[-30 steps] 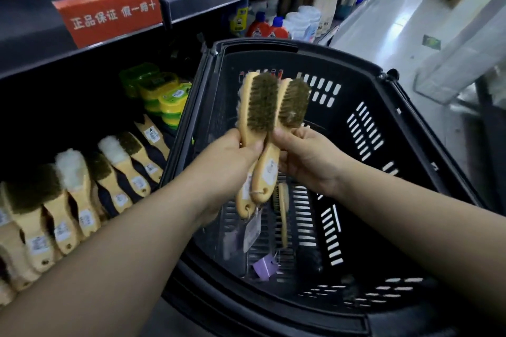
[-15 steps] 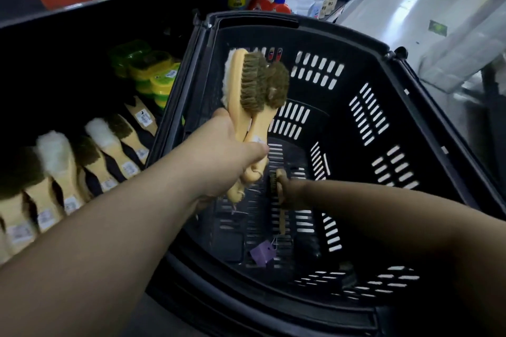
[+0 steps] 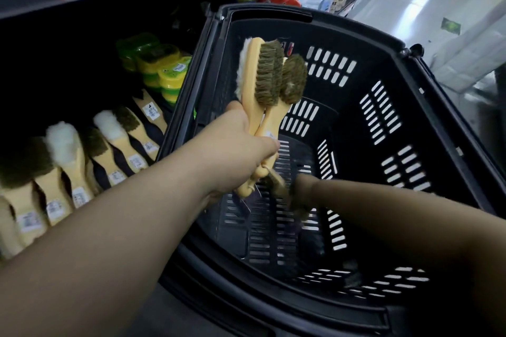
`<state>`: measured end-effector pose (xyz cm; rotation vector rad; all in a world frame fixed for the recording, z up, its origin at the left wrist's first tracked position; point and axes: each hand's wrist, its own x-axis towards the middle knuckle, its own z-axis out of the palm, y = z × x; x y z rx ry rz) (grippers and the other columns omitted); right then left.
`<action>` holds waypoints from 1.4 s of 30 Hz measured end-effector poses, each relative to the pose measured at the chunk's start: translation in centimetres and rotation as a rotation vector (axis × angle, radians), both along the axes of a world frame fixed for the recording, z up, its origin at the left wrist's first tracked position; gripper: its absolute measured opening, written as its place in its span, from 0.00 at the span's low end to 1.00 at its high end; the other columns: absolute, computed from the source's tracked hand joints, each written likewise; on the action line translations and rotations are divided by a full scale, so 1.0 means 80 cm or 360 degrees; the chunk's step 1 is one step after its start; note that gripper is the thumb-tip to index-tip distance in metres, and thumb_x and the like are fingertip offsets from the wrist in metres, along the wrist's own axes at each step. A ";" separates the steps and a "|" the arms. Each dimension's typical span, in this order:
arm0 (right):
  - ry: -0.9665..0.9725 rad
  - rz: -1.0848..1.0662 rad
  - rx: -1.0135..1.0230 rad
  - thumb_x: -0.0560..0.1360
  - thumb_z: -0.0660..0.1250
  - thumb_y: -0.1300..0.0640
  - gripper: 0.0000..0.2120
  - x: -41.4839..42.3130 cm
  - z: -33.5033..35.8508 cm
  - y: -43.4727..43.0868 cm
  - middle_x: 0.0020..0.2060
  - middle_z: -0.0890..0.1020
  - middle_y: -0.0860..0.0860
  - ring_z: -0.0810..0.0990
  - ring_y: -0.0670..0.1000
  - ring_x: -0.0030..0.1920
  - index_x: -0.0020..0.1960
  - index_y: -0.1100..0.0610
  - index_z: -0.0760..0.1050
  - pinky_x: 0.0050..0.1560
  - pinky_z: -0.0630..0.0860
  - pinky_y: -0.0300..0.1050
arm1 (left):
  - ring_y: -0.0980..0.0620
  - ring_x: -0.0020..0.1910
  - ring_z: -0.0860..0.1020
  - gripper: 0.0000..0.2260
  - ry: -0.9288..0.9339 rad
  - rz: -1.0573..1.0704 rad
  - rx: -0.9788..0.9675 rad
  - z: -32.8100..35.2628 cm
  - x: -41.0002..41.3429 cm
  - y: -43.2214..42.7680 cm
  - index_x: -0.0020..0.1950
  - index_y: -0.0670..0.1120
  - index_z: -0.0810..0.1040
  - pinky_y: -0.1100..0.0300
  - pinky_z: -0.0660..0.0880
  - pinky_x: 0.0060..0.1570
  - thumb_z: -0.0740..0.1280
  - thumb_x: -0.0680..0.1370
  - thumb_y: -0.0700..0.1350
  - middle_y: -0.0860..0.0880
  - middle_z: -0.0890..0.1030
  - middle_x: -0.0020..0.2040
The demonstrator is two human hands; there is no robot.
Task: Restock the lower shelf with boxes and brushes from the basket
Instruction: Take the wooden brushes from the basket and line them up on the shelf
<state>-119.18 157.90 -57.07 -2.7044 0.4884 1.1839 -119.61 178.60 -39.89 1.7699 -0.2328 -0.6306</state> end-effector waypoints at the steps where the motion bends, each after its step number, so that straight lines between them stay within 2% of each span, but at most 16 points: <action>1: -0.0001 -0.0215 0.0227 0.71 0.70 0.63 0.08 0.006 0.012 -0.001 0.37 0.80 0.53 0.79 0.49 0.34 0.50 0.64 0.77 0.37 0.77 0.42 | 0.46 0.30 0.75 0.12 -0.0005 0.0003 -0.0005 0.000 0.000 0.001 0.56 0.44 0.67 0.55 0.74 0.27 0.66 0.76 0.41 0.37 0.80 0.44; 4: -0.0104 -0.0862 0.1004 0.75 0.61 0.69 0.06 0.008 0.073 0.011 0.36 0.79 0.57 0.79 0.52 0.35 0.50 0.68 0.75 0.44 0.79 0.47 | 0.45 0.31 0.77 0.12 -0.0039 0.0031 -0.0068 0.002 -0.003 0.003 0.56 0.44 0.67 0.52 0.76 0.29 0.66 0.76 0.41 0.37 0.81 0.46; 9: -0.0468 -0.1222 0.1859 0.76 0.52 0.70 0.10 -0.018 0.181 0.040 0.40 0.75 0.59 0.75 0.52 0.36 0.51 0.65 0.71 0.38 0.76 0.43 | 0.37 0.42 0.82 0.10 0.0007 0.0188 -0.0365 0.016 -0.015 0.008 0.56 0.46 0.68 0.49 0.76 0.31 0.64 0.77 0.38 0.35 0.80 0.49; 13: -0.0527 -0.1444 0.2171 0.70 0.55 0.59 0.13 -0.059 0.235 0.067 0.30 0.69 0.51 0.65 0.46 0.25 0.51 0.61 0.71 0.22 0.64 0.35 | 0.51 0.31 0.79 0.09 0.0481 0.0381 -0.0958 0.028 -0.027 0.022 0.52 0.43 0.75 0.59 0.75 0.28 0.60 0.76 0.33 0.45 0.82 0.33; 16: -0.0637 -0.1553 0.2334 0.76 0.56 0.55 0.06 -0.084 0.262 0.095 0.28 0.68 0.49 0.63 0.44 0.21 0.47 0.57 0.70 0.18 0.60 0.33 | 0.55 0.32 0.81 0.10 0.0568 0.0429 -0.1042 0.032 -0.040 0.045 0.53 0.42 0.75 0.62 0.76 0.29 0.59 0.76 0.31 0.44 0.81 0.41; 18: -0.0685 -0.1538 0.2410 0.78 0.55 0.55 0.06 -0.095 0.277 0.121 0.29 0.69 0.50 0.64 0.45 0.22 0.46 0.57 0.68 0.19 0.61 0.34 | 0.56 0.31 0.82 0.11 0.0588 0.0425 -0.1054 0.036 -0.050 0.064 0.55 0.40 0.76 0.63 0.76 0.27 0.59 0.76 0.31 0.44 0.81 0.44; 20: -0.0710 -0.1481 0.2439 0.77 0.54 0.55 0.09 -0.099 0.293 0.152 0.30 0.70 0.51 0.65 0.46 0.23 0.48 0.59 0.70 0.22 0.62 0.36 | 0.56 0.31 0.81 0.11 0.0597 0.0419 -0.1063 0.042 -0.056 0.083 0.55 0.40 0.76 0.64 0.72 0.23 0.60 0.76 0.31 0.43 0.81 0.43; 23: -0.0733 -0.1438 0.2504 0.76 0.51 0.56 0.15 -0.102 0.312 0.207 0.31 0.71 0.51 0.66 0.47 0.26 0.51 0.61 0.73 0.29 0.63 0.38 | 0.50 0.37 0.80 0.13 0.0585 0.0488 -0.1110 0.047 -0.063 0.117 0.57 0.42 0.77 0.62 0.71 0.24 0.61 0.76 0.31 0.43 0.81 0.44; 26: -0.0624 -0.1340 0.2532 0.78 0.51 0.59 0.15 -0.104 0.317 0.268 0.29 0.75 0.50 0.72 0.47 0.26 0.47 0.62 0.76 0.28 0.70 0.38 | 0.44 0.42 0.81 0.15 0.0522 0.0572 -0.1140 0.038 -0.072 0.165 0.60 0.42 0.77 0.56 0.76 0.33 0.62 0.75 0.32 0.42 0.83 0.48; 28: -0.0553 -0.1243 0.2478 0.79 0.54 0.61 0.13 -0.102 0.306 0.308 0.29 0.78 0.52 0.76 0.47 0.27 0.42 0.62 0.76 0.28 0.74 0.37 | 0.45 0.45 0.83 0.14 0.0522 0.0744 -0.1162 0.023 -0.080 0.198 0.58 0.44 0.77 0.53 0.78 0.40 0.64 0.74 0.34 0.43 0.84 0.49; 31: -0.0487 -0.1235 0.2428 0.79 0.56 0.66 0.09 -0.092 0.278 0.362 0.30 0.79 0.54 0.77 0.48 0.28 0.45 0.64 0.75 0.29 0.76 0.39 | 0.50 0.37 0.83 0.09 0.0569 0.1139 -0.1116 -0.014 -0.085 0.238 0.55 0.46 0.78 0.52 0.77 0.40 0.65 0.75 0.38 0.47 0.85 0.40; 34: -0.0467 -0.1228 0.2190 0.80 0.54 0.66 0.11 -0.078 0.239 0.397 0.29 0.78 0.53 0.78 0.44 0.25 0.45 0.64 0.75 0.25 0.74 0.35 | 0.45 0.43 0.82 0.10 0.0538 0.1386 -0.0957 -0.054 -0.082 0.269 0.57 0.48 0.77 0.47 0.78 0.47 0.66 0.77 0.43 0.45 0.84 0.46; 36: -0.0615 -0.1207 0.1967 0.78 0.55 0.69 0.09 -0.067 0.208 0.411 0.32 0.74 0.53 0.77 0.43 0.27 0.44 0.63 0.72 0.28 0.74 0.36 | 0.43 0.47 0.81 0.12 0.0509 0.1486 -0.0847 -0.075 -0.081 0.287 0.60 0.51 0.75 0.43 0.78 0.50 0.68 0.76 0.46 0.45 0.83 0.50; 38: -0.0625 -0.1277 0.1804 0.76 0.57 0.70 0.09 -0.061 0.179 0.420 0.33 0.74 0.54 0.75 0.48 0.30 0.42 0.61 0.73 0.32 0.73 0.40 | 0.43 0.44 0.80 0.14 0.0529 0.1593 -0.0815 -0.091 -0.080 0.300 0.60 0.52 0.72 0.44 0.77 0.47 0.68 0.76 0.46 0.45 0.82 0.48; 40: -0.0653 -0.1218 0.1587 0.75 0.58 0.70 0.08 -0.052 0.152 0.428 0.32 0.74 0.52 0.73 0.47 0.30 0.51 0.68 0.74 0.29 0.71 0.36 | 0.44 0.38 0.78 0.13 0.0567 0.1707 -0.0810 -0.105 -0.079 0.310 0.59 0.49 0.72 0.49 0.74 0.38 0.68 0.76 0.44 0.44 0.80 0.44; 42: -0.0688 -0.1120 0.1433 0.76 0.59 0.68 0.13 -0.039 0.133 0.435 0.38 0.79 0.55 0.72 0.45 0.30 0.59 0.71 0.71 0.26 0.70 0.33 | 0.45 0.35 0.76 0.11 0.0608 0.1793 -0.0774 -0.115 -0.077 0.315 0.57 0.47 0.71 0.54 0.72 0.32 0.67 0.76 0.44 0.42 0.78 0.41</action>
